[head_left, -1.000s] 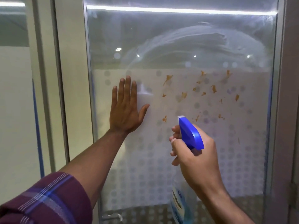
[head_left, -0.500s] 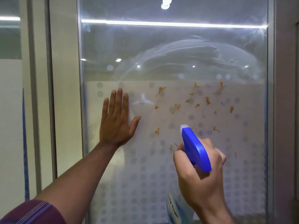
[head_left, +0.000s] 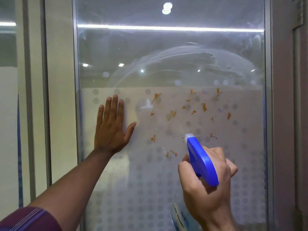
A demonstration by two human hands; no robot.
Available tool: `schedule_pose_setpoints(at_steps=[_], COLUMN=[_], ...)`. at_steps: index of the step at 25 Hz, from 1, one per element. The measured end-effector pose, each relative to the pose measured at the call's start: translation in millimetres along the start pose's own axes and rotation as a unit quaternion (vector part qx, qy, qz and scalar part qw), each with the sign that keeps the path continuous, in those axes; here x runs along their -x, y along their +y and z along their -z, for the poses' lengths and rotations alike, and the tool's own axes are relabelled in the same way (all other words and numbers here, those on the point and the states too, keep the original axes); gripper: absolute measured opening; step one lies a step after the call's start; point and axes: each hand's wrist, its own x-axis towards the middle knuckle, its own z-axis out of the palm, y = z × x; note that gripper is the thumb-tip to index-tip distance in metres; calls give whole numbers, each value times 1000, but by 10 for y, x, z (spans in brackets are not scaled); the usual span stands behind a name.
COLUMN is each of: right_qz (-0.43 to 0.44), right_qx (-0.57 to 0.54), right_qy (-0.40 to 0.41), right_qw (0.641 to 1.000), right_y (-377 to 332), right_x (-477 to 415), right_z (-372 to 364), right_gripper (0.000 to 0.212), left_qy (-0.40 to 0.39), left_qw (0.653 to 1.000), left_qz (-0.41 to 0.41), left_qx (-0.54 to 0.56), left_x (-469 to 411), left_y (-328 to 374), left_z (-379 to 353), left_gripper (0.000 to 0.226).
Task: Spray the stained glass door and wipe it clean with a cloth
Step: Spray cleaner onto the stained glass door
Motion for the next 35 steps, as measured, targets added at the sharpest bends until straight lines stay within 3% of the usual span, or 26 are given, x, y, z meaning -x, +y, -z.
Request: schedule_pose_setpoints(at_steps=[11, 18, 24, 30, 35], right_qz=[11, -8, -6, -38, -3], right_qx=[5, 47, 72, 109, 151], right_qy=[49, 95, 126, 81, 71], right_qw=[999, 994, 989, 990, 986], right_y=[231, 282, 397, 666, 738], right_x=[-31, -67, 69, 275, 358], right_z=[343, 402, 563, 610, 612], right_gripper=[12, 8, 27, 16, 8], left_qy=[4, 6, 7, 6, 8], left_qw=[1000, 1000, 1000, 1000, 1000], left_qz=[-10, -8, -9, -11, -11], left_qx=[28, 14, 8, 9, 13], left_x=[-53, 10, 7, 10, 11], left_y=[300, 76, -15, 0, 4], left_z=[-61, -32, -21, -22, -18], left_gripper=[90, 90, 91, 90, 91])
